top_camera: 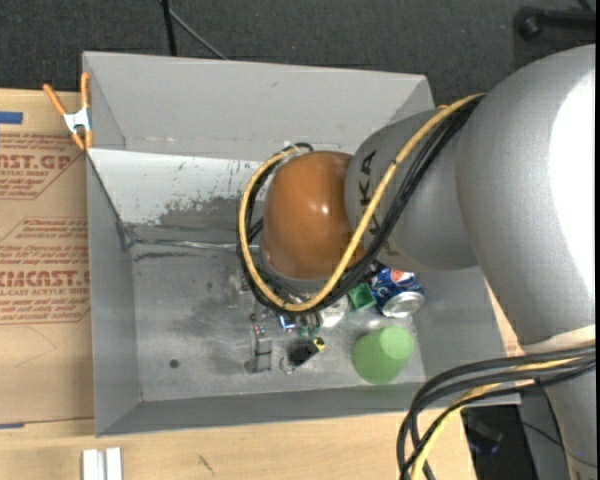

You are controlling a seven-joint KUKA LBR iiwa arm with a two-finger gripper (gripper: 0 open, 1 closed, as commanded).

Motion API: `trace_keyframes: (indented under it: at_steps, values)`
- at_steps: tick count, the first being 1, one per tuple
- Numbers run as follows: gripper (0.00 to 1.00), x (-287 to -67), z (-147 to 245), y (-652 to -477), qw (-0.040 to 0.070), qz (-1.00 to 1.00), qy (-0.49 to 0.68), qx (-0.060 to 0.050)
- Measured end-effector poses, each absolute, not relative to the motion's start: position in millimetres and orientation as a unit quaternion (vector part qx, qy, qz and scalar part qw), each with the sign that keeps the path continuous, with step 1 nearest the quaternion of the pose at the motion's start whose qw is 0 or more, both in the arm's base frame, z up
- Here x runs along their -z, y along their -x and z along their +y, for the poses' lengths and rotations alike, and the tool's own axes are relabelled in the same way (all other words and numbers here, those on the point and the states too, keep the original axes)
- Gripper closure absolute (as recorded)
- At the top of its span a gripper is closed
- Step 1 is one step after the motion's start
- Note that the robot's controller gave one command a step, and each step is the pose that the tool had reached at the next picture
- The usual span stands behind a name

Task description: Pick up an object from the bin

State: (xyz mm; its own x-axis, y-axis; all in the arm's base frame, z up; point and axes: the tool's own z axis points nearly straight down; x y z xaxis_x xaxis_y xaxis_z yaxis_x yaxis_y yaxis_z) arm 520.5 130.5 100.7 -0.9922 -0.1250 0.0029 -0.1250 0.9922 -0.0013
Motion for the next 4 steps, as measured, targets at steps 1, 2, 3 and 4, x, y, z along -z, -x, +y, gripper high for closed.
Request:
trace_keyframes:
  at_steps: [1, 2, 3, 4]
  values:
    - [0.00, -104.5, 44.7, -487.5, 0.002, -0.993, -0.114, -0.001]
    - [0.00, -68.0, 46.6, -498.2, 0.001, -0.988, -0.157, 0.000]
    - [0.00, -67.6, 47.5, -498.3, 0.001, -0.988, -0.157, 0.001]
    - [1.00, -68.0, 47.4, -498.2, 0.001, -0.988, -0.157, 0.001]
